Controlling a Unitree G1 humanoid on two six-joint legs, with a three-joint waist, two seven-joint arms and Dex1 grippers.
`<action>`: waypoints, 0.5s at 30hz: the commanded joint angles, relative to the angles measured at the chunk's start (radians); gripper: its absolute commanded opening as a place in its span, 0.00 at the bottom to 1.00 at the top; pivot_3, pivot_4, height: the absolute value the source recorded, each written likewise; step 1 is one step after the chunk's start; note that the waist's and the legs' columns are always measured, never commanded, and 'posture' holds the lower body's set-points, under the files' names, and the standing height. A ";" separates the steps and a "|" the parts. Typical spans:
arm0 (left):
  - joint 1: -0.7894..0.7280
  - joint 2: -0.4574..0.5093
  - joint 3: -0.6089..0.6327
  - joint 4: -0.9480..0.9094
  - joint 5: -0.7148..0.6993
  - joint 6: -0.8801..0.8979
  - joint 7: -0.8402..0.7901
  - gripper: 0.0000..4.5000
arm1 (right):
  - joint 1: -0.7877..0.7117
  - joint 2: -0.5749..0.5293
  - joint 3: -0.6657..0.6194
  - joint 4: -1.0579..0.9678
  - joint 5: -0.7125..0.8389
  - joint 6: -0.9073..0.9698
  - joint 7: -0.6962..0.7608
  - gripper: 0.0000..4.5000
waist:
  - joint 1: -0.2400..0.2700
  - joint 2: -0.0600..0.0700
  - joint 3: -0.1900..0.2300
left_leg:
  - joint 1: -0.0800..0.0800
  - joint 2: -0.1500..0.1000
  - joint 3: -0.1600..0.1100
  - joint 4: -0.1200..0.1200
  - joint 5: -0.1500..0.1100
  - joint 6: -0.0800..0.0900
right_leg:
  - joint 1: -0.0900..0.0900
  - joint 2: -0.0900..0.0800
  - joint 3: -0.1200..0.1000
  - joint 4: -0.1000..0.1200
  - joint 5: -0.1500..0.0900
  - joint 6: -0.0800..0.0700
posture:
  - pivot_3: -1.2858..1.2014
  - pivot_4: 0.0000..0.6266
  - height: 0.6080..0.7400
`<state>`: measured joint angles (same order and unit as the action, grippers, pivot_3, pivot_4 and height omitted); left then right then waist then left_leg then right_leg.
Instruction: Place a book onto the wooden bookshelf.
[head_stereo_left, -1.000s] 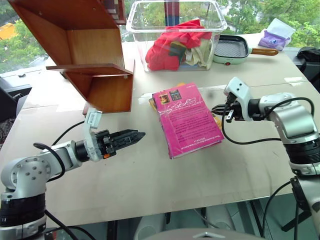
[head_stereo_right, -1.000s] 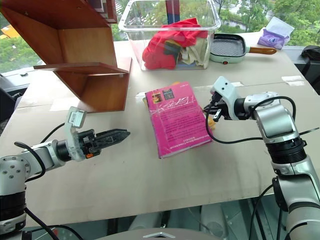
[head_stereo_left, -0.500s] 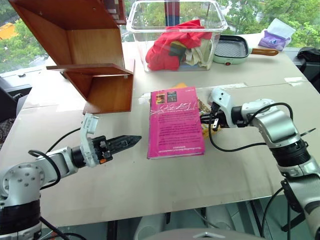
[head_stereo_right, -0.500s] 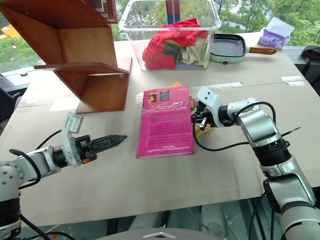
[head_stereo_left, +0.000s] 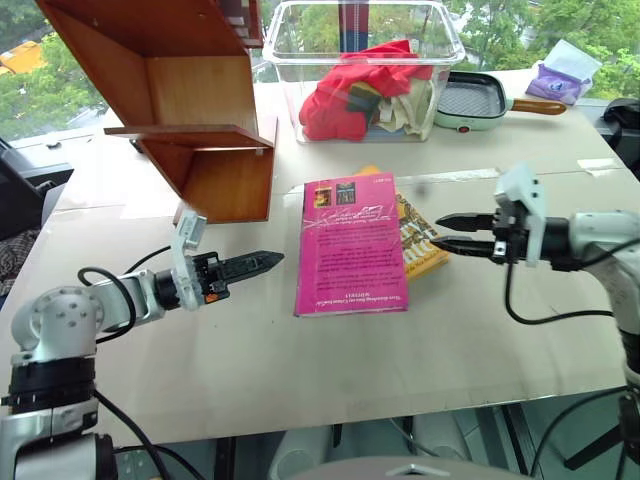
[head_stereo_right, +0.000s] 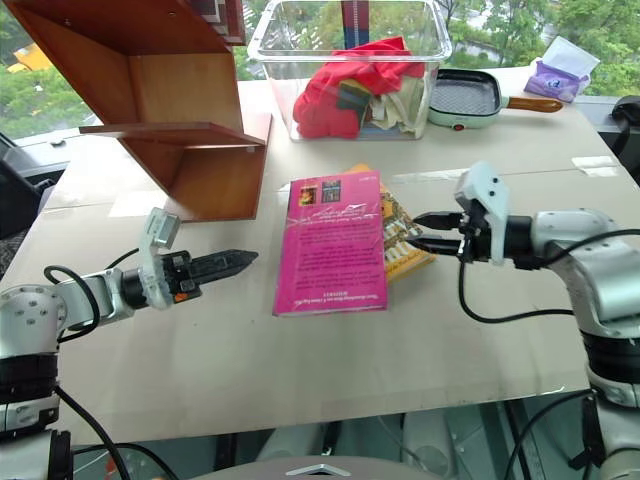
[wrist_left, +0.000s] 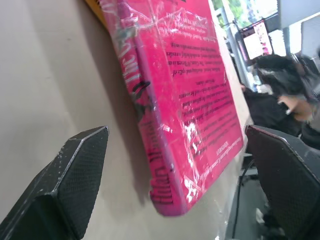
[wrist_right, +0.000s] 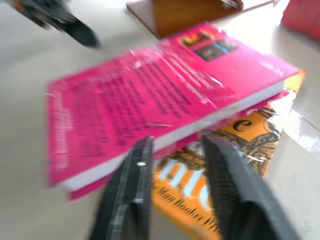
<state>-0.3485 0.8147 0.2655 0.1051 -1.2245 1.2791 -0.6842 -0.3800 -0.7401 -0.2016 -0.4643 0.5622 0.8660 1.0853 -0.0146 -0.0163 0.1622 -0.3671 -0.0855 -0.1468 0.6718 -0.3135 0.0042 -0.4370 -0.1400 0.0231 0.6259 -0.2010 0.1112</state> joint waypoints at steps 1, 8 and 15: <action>-0.083 -0.006 -0.069 0.121 0.093 -0.010 -0.114 1.00 | 0.151 -0.014 -0.246 -0.248 0.202 0.031 -0.020 0.78 | 0.001 0.000 0.000 | 0.000 0.000 0.000 0.000 0.000 0.000 | 0.000 0.000 -0.001 0.000 0.000 0.000 | 0.52 0.24 0.89; -0.198 -0.065 -0.157 0.295 0.226 -0.025 -0.245 1.00 | 0.505 -0.012 -0.543 -0.506 0.339 -0.069 -0.034 1.00 | 0.000 -0.001 -0.001 | 0.003 0.000 0.001 0.000 0.000 0.000 | 0.004 0.000 0.000 0.000 0.000 0.000 | 0.52 0.24 0.89; -0.293 -0.135 -0.256 0.529 0.397 -0.122 -0.448 1.00 | 0.644 -0.001 -0.603 -0.570 0.429 -0.176 -0.146 1.00 | 0.004 -0.004 -0.004 | 0.007 0.000 0.001 0.005 0.000 0.000 | 0.010 0.000 -0.001 0.001 0.002 0.001 | 0.52 0.24 0.89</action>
<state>-0.6316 0.6947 0.0340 0.5857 -0.8737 1.1971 -1.0812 0.2635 -0.7354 -0.7815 -1.0088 0.9543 0.7280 0.9717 -0.0104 -0.0205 0.1581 -0.3589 -0.0859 -0.1457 0.6767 -0.3136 0.0046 -0.4260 -0.1396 0.0223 0.6265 -0.1992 0.1120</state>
